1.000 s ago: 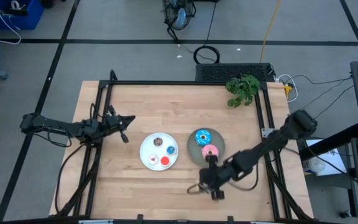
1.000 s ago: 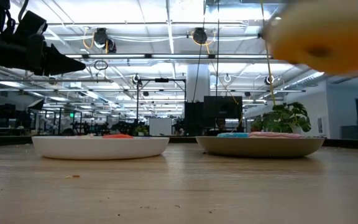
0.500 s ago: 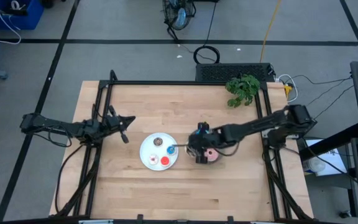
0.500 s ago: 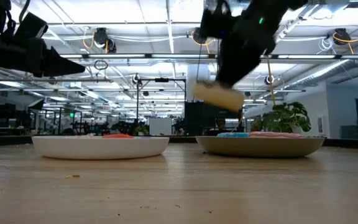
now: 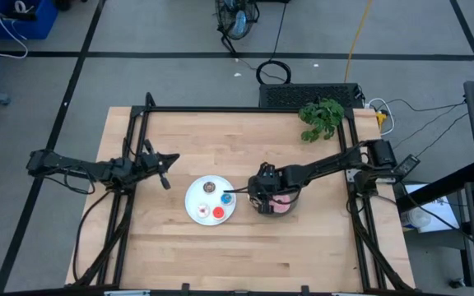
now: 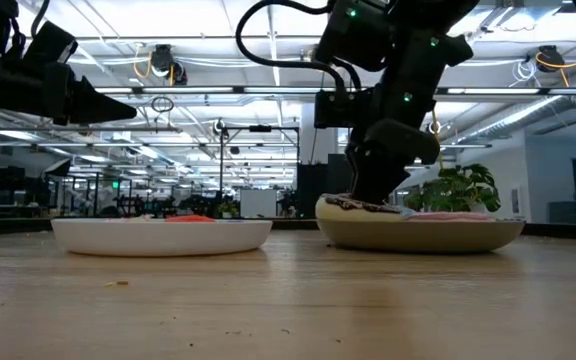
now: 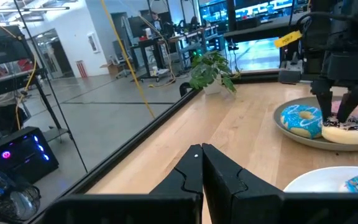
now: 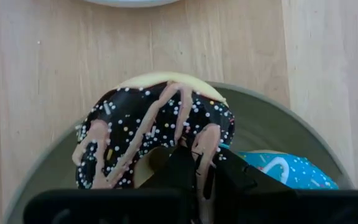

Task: Pick & Place donuts
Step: Put the large black donut on the gray plate

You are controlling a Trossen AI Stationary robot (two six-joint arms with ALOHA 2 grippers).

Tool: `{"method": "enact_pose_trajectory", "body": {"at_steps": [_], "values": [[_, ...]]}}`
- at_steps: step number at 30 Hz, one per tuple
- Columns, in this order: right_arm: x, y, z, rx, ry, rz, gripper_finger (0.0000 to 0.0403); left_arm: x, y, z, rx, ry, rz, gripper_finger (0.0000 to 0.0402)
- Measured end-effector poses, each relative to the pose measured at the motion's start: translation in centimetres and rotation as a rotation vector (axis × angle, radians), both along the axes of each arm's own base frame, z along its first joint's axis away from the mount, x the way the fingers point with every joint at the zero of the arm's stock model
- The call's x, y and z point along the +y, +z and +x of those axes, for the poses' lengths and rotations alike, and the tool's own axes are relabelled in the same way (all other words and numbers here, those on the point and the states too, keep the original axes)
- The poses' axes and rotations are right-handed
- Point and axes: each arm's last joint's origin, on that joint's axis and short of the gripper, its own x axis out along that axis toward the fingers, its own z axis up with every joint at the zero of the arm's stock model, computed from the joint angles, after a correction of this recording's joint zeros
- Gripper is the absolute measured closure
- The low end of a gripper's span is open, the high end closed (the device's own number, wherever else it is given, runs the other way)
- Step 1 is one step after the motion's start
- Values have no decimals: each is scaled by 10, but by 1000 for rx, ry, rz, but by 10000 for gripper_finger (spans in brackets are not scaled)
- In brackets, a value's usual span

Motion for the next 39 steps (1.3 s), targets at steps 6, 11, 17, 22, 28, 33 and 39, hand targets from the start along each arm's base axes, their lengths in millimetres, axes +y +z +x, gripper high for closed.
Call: {"method": "enact_pose_trajectory", "body": {"at_steps": [6,11,17,22,28,33,39], "values": [[0,2,-1,3,1,0,322,0,0,0,1,0,0,394],[0,3,-3,9,1,-2,269,0,0,0,2,0,2,394],[-1,2,-6,49,-4,-34,221,0,0,0,8,0,9,394],[0,6,-5,50,-25,-24,195,0,0,0,8,0,9,394],[0,21,2,58,-25,-21,175,0,-1,0,11,0,9,394],[1,23,2,69,-15,3,172,0,-1,0,15,0,10,394],[3,24,4,51,-3,55,169,0,-1,0,15,0,10,394]]}}
